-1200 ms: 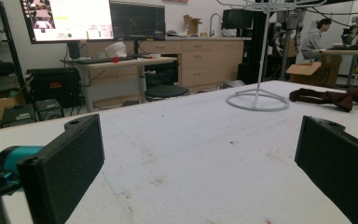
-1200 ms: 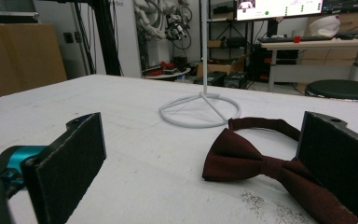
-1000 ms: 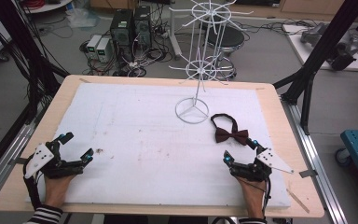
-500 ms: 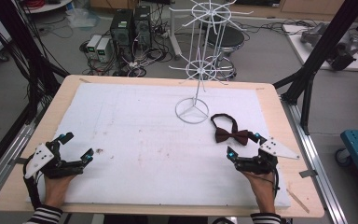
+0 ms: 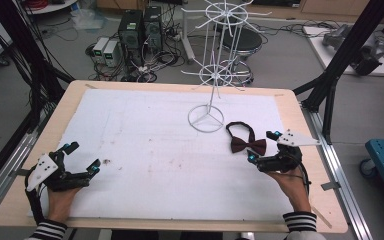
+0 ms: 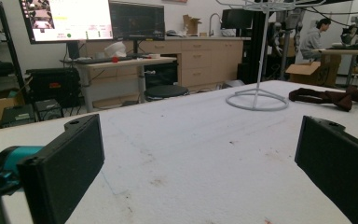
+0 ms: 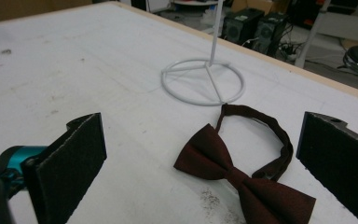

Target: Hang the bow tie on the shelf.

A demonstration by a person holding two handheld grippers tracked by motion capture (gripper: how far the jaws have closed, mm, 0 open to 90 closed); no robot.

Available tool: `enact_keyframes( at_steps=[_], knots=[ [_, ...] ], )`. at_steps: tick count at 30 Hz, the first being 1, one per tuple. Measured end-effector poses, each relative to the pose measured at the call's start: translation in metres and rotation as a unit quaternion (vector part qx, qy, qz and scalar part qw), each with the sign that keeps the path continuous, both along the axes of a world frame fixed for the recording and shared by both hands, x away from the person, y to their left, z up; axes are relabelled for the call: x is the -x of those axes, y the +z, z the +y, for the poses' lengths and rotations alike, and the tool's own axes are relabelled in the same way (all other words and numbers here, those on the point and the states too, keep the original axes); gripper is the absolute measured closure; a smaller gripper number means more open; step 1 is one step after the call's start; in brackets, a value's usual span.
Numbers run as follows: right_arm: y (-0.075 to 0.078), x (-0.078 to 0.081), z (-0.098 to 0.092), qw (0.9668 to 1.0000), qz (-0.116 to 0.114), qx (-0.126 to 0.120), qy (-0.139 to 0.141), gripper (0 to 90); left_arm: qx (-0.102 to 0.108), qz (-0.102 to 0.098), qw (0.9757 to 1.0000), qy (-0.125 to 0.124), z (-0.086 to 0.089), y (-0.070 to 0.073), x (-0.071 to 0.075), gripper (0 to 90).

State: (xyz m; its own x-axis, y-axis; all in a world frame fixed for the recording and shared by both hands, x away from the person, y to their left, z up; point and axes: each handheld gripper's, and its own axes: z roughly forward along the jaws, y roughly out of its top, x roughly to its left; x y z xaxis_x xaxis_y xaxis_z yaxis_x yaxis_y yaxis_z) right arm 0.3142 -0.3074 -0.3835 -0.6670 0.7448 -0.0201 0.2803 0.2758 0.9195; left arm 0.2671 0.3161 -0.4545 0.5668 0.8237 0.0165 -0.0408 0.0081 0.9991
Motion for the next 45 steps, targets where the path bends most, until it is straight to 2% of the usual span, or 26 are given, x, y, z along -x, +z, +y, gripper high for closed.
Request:
enact_keyframes(
  at_steps=[5, 6, 8, 15, 16, 21, 23, 25, 26, 27, 28, 29, 30, 31, 32, 33, 34, 35, 36, 37, 38, 39, 40, 43, 44, 45],
  knots=[
    [0.004, -0.01, -0.001, 0.9996, 0.01, 0.023, 0.009, 0.7, 0.0, 0.0, 1.0, 0.0, 0.0, 0.0, 0.0, 1.7],
    [0.005, -0.015, -0.001, 0.9986, 0.022, 0.046, 0.013, 0.7, 0.0, 0.0, 1.0, 0.0, 0.0, 0.0, 0.0, 1.7],
    [0.007, -0.02, -0.001, 0.9971, 0.03, 0.066, 0.02, 0.7, 0.001, 0.0, 1.0, -0.001, 0.0, 0.0, 0.0, 1.7],
    [0.008, -0.031, 0.0, 0.9932, 0.045, 0.1, 0.038, 0.7, 0.001, 0.0, 1.0, -0.001, 0.0, 0.0, 0.0, 1.7],
    [0.01, -0.035, 0.001, 0.9913, 0.046, 0.115, 0.045, 0.7, 0.001, 0.0, 1.0, -0.001, 0.0, 0.0, 0.0, 1.7],
    [0.013, -0.042, 0.004, 0.9875, 0.052, 0.135, 0.062, 0.7, 0.001, 0.0, 1.0, -0.001, 0.0, 0.0, 0.0, 1.7],
    [0.015, -0.047, 0.007, 0.9834, 0.056, 0.157, 0.073, 0.7, 0.001, 0.0, 1.0, -0.001, 0.0, 0.0, 0.0, 1.7],
    [0.015, -0.049, 0.007, 0.9822, 0.056, 0.162, 0.077, 0.7, 0.001, 0.0, 1.0, -0.001, 0.0, 0.0, 0.0, 1.7],
    [0.015, -0.052, 0.009, 0.9801, 0.058, 0.169, 0.086, 0.7, 0.001, 0.0, 1.0, -0.001, 0.0, 0.0, 0.0, 1.7],
    [0.015, -0.052, 0.009, 0.9801, 0.058, 0.169, 0.086, 0.7, 0.001, 0.0, 1.0, -0.001, 0.0, 0.0, 0.0, 1.7],
    [0.016, -0.055, 0.012, 0.9767, 0.064, 0.181, 0.096, 0.7, 0.0, 0.0, 1.0, -0.001, 0.0, 0.0, 0.0, 1.7],
    [0.016, -0.055, 0.012, 0.9767, 0.064, 0.181, 0.096, 0.7, 0.0, 0.0, 1.0, -0.001, 0.0, 0.0, 0.0, 1.7],
    [0.016, -0.059, 0.015, 0.9733, 0.071, 0.19, 0.107, 0.7, 0.001, -0.001, 1.0, -0.001, 0.0, 0.0, 0.0, 1.7],
    [0.016, -0.059, 0.015, 0.9733, 0.071, 0.19, 0.107, 0.7, 0.001, -0.001, 1.0, -0.001, 0.0, 0.0, 0.0, 1.7],
    [0.016, -0.063, 0.017, 0.9702, 0.072, 0.198, 0.12, 0.7, 0.0, 0.0, 1.0, 0.0, 0.0, 0.0, 0.0, 1.7],
    [0.016, -0.063, 0.017, 0.9702, 0.072, 0.198, 0.12, 0.7, 0.0, 0.0, 1.0, 0.0, 0.0, 0.0, 0.0, 1.7],
    [0.016, -0.068, 0.019, 0.9659, 0.078, 0.212, 0.126, 0.7, 0.001, 0.0, 1.0, -0.001, 0.0, 0.0, 0.0, 1.7],
    [0.016, -0.068, 0.019, 0.9659, 0.078, 0.212, 0.126, 0.7, 0.001, 0.0, 1.0, -0.001, 0.0, 0.0, 0.0, 1.7],
    [0.015, -0.073, 0.022, 0.9613, 0.082, 0.228, 0.131, 0.7, 0.001, -0.001, 1.0, -0.001, 0.0, 0.0, 0.0, 1.7],
    [0.015, -0.073, 0.022, 0.9613, 0.082, 0.228, 0.131, 0.7, 0.001, -0.001, 1.0, -0.001, 0.0, 0.0, 0.0, 1.7],
    [0.014, -0.077, 0.025, 0.9575, 0.09, 0.237, 0.137, 0.7, 0.001, -0.001, 1.0, -0.001, 0.0, 0.0, 0.0, 1.7],
    [0.014, -0.077, 0.025, 0.9575, 0.09, 0.237, 0.137, 0.7, 0.001, -0.001, 1.0, -0.001, 0.0, 0.0, 0.0, 1.7],
    [0.012, -0.081, 0.027, 0.9532, 0.088, 0.25, 0.146, 0.7, 0.001, -0.001, 1.0, -0.001, 0.0, 0.0, 0.0, 1.7],
    [0.009, -0.083, 0.028, 0.9511, 0.096, 0.254, 0.147, 0.7, 0.001, -0.001, 1.0, -0.001, 0.0, 0.0, 0.0, 1.7],
    [0.004, -0.086, 0.028, 0.9459, 0.105, 0.268, 0.15, 0.7, 0.001, -0.001, 1.0, -0.001, 0.0, 0.0, 0.0, 1.7],
    [0.004, -0.086, 0.028, 0.9459, 0.105, 0.268, 0.15, 0.7, 0.001, -0.001, 1.0, -0.001, 0.0, 0.0, 0.0, 1.7]
  ],
)
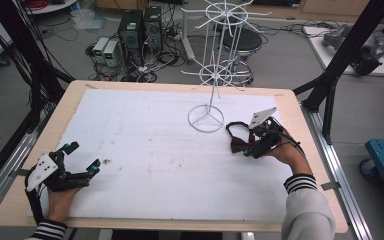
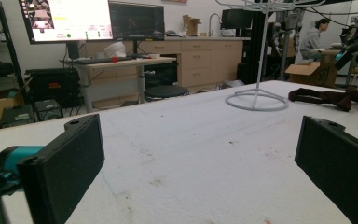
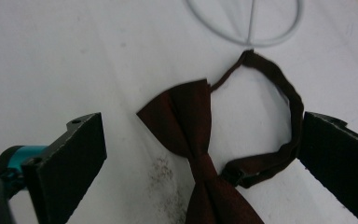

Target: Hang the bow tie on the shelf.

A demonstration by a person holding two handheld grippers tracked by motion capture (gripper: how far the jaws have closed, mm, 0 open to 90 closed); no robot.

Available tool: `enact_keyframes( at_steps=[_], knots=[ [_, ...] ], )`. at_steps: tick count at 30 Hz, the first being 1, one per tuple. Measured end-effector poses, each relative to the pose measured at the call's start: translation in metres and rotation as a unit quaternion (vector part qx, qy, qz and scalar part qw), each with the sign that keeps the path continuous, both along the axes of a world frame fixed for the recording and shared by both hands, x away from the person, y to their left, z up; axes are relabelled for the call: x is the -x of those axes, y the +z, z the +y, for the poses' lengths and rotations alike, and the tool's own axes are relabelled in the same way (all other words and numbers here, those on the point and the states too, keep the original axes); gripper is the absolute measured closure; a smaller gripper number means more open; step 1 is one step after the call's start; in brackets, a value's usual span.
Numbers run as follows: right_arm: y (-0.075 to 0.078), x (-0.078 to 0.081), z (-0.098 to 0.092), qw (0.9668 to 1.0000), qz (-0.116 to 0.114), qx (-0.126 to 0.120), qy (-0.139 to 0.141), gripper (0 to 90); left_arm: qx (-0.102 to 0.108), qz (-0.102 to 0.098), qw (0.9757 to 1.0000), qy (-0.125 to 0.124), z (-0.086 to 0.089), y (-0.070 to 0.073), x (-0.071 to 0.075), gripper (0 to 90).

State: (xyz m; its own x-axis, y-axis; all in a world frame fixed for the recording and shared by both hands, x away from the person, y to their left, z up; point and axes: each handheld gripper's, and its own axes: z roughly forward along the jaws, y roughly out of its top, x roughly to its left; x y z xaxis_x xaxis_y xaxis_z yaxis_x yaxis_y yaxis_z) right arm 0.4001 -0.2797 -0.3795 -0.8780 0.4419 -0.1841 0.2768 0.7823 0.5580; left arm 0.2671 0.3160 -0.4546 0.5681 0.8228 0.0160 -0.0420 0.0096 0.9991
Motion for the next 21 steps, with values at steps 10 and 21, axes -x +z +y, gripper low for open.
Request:
enact_keyframes(
  at_steps=[10, 21],
  knots=[
    [-0.017, -0.009, 0.001, 0.9988, 0.033, 0.036, 0.008, 0.8, 0.001, -0.001, 1.0, 0.001, 0.0, 0.0, 0.0, 1.7],
    [-0.022, -0.013, 0.001, 0.9967, 0.049, 0.063, 0.014, 24.4, 0.003, -0.002, 1.0, 0.0, 0.0, 0.0, 0.0, 1.7]
  ],
)
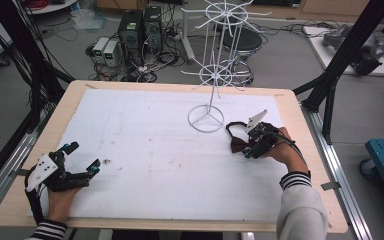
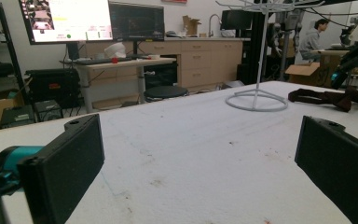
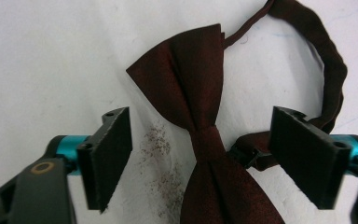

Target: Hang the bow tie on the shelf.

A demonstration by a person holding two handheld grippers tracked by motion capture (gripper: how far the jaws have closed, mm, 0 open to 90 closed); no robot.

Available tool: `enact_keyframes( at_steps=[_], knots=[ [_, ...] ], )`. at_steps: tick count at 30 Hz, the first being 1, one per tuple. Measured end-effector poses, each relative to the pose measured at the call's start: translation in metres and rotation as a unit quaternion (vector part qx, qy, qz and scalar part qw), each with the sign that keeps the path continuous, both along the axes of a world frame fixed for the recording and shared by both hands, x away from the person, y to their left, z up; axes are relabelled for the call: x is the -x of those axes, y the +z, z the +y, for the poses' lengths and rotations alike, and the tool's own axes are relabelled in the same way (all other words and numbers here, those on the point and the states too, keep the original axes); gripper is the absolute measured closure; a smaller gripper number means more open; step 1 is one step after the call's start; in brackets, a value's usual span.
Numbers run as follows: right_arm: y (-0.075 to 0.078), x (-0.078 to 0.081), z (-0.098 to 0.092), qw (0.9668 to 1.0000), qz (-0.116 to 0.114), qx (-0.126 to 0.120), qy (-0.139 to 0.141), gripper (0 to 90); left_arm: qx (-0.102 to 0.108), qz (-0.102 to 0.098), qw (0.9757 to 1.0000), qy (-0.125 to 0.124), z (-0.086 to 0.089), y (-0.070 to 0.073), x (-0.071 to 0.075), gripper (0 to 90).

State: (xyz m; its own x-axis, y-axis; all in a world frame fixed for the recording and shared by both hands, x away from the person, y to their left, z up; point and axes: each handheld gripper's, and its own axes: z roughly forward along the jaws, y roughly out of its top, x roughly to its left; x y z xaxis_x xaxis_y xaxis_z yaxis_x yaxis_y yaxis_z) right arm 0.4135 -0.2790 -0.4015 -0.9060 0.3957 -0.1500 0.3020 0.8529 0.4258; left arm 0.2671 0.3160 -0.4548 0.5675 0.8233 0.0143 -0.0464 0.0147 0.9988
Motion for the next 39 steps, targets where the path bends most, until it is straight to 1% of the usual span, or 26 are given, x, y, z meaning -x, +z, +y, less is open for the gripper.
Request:
enact_keyframes(
  at_steps=[2, 3, 4, 5, 7, 8, 13, 14, 15, 16, 17, 19, 20, 21, 22, 23, 26, 27, 28, 29, 32, 33, 36, 37, 38, 39],
  knots=[
    [0.0, -0.001, 0.0, 1.0, -0.002, 0.008, 0.004, 27.0, -0.001, 0.001, 1.0, 0.0, 0.0, 0.0, 0.0, 1.7],
    [-0.001, -0.001, 0.001, 0.9999, -0.001, 0.011, 0.004, 30.0, -0.002, 0.001, 1.0, 0.0, 0.0, 0.0, 0.0, 1.7],
    [-0.001, -0.001, 0.001, 0.9999, 0.0, 0.012, 0.006, 35.4, -0.001, 0.001, 1.0, 0.0, 0.0, 0.0, 0.0, 1.7],
    [-0.001, -0.001, 0.001, 0.9999, 0.0, 0.012, 0.006, 35.4, -0.001, 0.001, 1.0, 0.0, 0.0, 0.0, 0.0, 1.7],
    [-0.001, -0.001, 0.002, 0.9996, -0.004, 0.024, 0.012, 45.0, -0.001, 0.0, 1.0, 0.0, 0.0, 0.0, 0.0, 1.7],
    [-0.001, 0.0, 0.003, 0.9995, -0.006, 0.025, 0.015, 48.1, -0.001, 0.0, 1.0, 0.0, 0.0, 0.0, 0.0, 1.7],
    [-0.002, -0.001, 0.003, 0.9994, -0.008, 0.03, 0.015, 50.2, -0.001, 0.0, 1.0, 0.0, 0.0, 0.0, 0.0, 1.7],
    [-0.004, -0.001, 0.004, 0.999, -0.005, 0.04, 0.017, 51.0, -0.003, 0.0, 1.0, 0.0, 0.0, 0.0, 0.0, 1.7],
    [-0.004, -0.001, 0.004, 0.999, -0.005, 0.04, 0.017, 51.0, -0.003, 0.0, 1.0, 0.0, 0.0, 0.0, 0.0, 1.7],
    [-0.007, -0.001, 0.004, 0.9983, -0.001, 0.054, 0.023, 58.5, -0.001, 0.0, 1.0, 0.0, 0.0, 0.0, 0.0, 1.7],
    [-0.007, -0.001, 0.004, 0.9983, -0.001, 0.054, 0.023, 58.5, -0.001, 0.0, 1.0, 0.0, 0.0, 0.0, 0.0, 1.7],
    [-0.006, -0.001, 0.005, 0.9976, 0.001, 0.061, 0.032, 70.2, -0.002, -0.001, 1.0, 0.0, 0.0, 0.0, 0.0, 1.7],
    [-0.004, 0.0, 0.005, 0.9977, -0.001, 0.058, 0.034, 75.2, -0.001, -0.001, 1.0, 0.0, 0.001, 0.0, 0.0, 1.7],
    [-0.004, 0.0, 0.005, 0.9977, -0.001, 0.058, 0.034, 75.2, -0.001, -0.001, 1.0, 0.0, 0.001, 0.0, 0.0, 1.7],
    [-0.003, -0.001, 0.005, 0.9983, -0.001, 0.048, 0.032, 76.3, -0.002, -0.001, 1.0, 0.0, 0.0, 0.0, 0.0, 1.7],
    [-0.003, -0.001, 0.005, 0.9983, -0.001, 0.048, 0.032, 76.3, -0.002, -0.001, 1.0, 0.0, 0.0, 0.0, 0.0, 1.7],
    [0.0, 0.0, 0.003, 0.9993, -0.002, 0.029, 0.021, 76.4, -0.002, -0.001, 1.0, 0.0, 0.001, 0.0, 0.0, 1.7],
    [0.0, 0.0, 0.003, 0.9993, -0.002, 0.029, 0.021, 76.4, -0.002, -0.001, 1.0, 0.0, 0.001, 0.0, 0.0, 1.7],
    [0.003, 0.0, 0.001, 0.9998, -0.004, 0.013, 0.015, 76.4, -0.002, -0.001, 1.0, 0.0, 0.001, 0.0, 0.0, 1.7],
    [0.003, 0.0, 0.001, 0.9998, -0.004, 0.013, 0.015, 76.4, -0.002, -0.001, 1.0, 0.0, 0.001, 0.0, 0.0, 1.7],
    [0.007, 0.001, -0.001, 0.9999, -0.009, -0.006, 0.011, 76.4, -0.002, -0.001, 1.0, 0.0, 0.001, 0.0, 0.0, 1.7],
    [0.007, 0.001, -0.001, 0.9999, -0.009, -0.006, 0.011, 76.4, -0.002, -0.001, 1.0, 0.0, 0.001, 0.0, 0.0, 1.7],
    [0.01, 0.002, -0.002, 0.9997, -0.01, -0.021, 0.007, 76.4, -0.002, -0.002, 1.0, 0.0, 0.001, 0.0, 0.0, 1.7],
    [0.01, 0.002, -0.002, 0.9997, -0.01, -0.021, 0.007, 76.4, -0.002, -0.002, 1.0, 0.0, 0.001, 0.0, 0.0, 1.7],
    [0.012, 0.002, -0.003, 0.9995, -0.01, -0.029, 0.006, 76.4, -0.002, -0.002, 1.0, 0.0, 0.0, 0.0, 0.0, 1.7],
    [0.012, 0.002, -0.003, 0.9995, -0.01, -0.029, 0.006, 76.4, -0.002, -0.002, 1.0, 0.0, 0.0, 0.0, 0.0, 1.7]
  ],
)
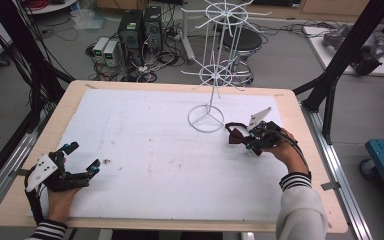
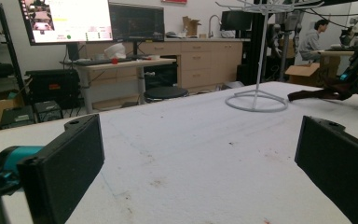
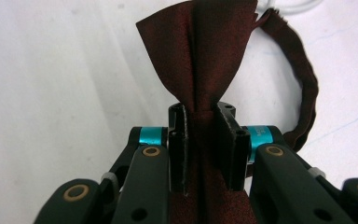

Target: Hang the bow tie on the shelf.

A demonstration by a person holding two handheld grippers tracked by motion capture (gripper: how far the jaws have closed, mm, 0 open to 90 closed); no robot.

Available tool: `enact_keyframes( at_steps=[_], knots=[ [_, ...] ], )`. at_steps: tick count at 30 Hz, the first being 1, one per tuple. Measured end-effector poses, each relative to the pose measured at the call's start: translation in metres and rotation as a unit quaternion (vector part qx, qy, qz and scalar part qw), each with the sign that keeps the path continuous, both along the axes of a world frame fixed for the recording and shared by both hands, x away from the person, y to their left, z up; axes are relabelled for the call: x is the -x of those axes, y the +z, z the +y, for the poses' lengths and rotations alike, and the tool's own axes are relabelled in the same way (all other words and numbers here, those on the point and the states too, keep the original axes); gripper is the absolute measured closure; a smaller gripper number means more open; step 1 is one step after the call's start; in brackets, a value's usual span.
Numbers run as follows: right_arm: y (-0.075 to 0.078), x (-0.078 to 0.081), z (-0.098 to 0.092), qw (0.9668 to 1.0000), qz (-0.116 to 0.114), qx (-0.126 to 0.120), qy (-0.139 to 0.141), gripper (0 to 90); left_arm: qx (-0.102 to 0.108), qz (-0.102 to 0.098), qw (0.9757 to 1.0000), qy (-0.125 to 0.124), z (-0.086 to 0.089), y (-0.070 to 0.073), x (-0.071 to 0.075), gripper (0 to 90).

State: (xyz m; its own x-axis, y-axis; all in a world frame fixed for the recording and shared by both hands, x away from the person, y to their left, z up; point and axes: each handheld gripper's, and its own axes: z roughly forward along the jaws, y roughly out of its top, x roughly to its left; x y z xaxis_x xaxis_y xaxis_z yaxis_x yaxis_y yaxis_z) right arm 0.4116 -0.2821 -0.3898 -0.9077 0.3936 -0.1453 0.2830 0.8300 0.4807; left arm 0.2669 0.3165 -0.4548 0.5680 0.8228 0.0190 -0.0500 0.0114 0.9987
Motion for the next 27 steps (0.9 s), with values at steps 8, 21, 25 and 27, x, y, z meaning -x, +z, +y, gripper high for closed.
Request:
enact_keyframes(
  at_steps=[8, 21, 25, 27],
  knots=[
    [0.008, 0.001, -0.006, 0.9983, -0.003, -0.052, -0.026, 76.4, 0.0, 0.0, 1.0, 0.0, 0.0, 0.0, 0.0, 1.7],
    [0.026, 0.007, -0.023, 0.9864, -0.01, -0.148, -0.071, 76.4, 0.0, 0.0, 1.0, 0.0, 0.0, 0.0, 0.0, 1.7],
    [0.029, 0.007, -0.027, 0.9799, -0.011, -0.18, -0.086, 76.3, -0.001, 0.0, 1.0, 0.0, 0.0, 0.0, 0.0, 1.7],
    [0.032, 0.008, -0.029, 0.9745, -0.007, -0.201, -0.099, 76.3, -0.001, 0.0, 1.0, 0.0, 0.0, 0.0, 0.0, 1.7]
  ],
)
